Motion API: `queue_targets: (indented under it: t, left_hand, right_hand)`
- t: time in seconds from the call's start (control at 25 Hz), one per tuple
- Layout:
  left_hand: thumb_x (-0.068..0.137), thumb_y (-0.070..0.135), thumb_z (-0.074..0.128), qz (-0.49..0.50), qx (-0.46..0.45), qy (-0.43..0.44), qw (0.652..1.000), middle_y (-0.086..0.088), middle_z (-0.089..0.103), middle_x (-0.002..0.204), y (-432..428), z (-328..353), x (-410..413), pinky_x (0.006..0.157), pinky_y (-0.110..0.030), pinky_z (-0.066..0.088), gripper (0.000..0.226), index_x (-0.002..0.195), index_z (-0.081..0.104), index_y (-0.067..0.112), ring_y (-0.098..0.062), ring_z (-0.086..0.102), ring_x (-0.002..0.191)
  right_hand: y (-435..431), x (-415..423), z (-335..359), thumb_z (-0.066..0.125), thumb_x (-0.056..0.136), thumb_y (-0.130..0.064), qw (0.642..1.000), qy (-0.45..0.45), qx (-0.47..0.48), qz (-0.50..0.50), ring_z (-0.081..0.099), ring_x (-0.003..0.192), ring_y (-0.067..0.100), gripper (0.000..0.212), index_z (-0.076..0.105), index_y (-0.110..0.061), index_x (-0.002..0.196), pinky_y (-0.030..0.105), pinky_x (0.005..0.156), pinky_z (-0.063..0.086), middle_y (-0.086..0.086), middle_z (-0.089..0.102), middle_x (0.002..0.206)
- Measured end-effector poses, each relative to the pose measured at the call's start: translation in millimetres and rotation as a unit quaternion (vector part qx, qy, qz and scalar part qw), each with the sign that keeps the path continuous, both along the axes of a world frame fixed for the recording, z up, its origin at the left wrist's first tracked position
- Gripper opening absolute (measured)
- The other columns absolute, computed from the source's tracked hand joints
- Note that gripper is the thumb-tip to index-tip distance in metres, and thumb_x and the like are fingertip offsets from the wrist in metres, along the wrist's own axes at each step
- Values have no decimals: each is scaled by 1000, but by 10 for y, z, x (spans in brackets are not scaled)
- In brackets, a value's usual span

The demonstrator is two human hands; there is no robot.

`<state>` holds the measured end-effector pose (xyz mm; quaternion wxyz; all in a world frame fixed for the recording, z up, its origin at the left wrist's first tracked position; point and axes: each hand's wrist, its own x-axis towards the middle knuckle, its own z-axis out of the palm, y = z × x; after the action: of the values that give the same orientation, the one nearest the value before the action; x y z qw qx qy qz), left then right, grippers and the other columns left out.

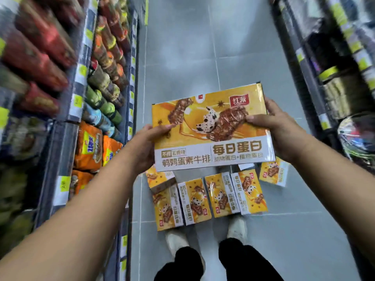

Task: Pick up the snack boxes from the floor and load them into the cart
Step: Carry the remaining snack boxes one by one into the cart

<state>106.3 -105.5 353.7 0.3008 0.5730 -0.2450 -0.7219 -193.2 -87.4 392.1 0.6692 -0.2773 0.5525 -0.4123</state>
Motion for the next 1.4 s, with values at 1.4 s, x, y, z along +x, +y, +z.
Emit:
queue_targets:
  t: [1.4]
  left_hand:
    - [75, 32, 76, -760, -166, 199, 596, -20, 67, 111, 8256, 3853, -5386, 91, -52, 50, 56, 120, 53, 8, -30, 67, 89]
  right_hand:
    - [11047, -1445, 3520, 69, 67, -15, 606, 131, -123, -775, 71, 79, 32, 72, 49, -24, 135, 42, 62, 59, 14, 72, 105]
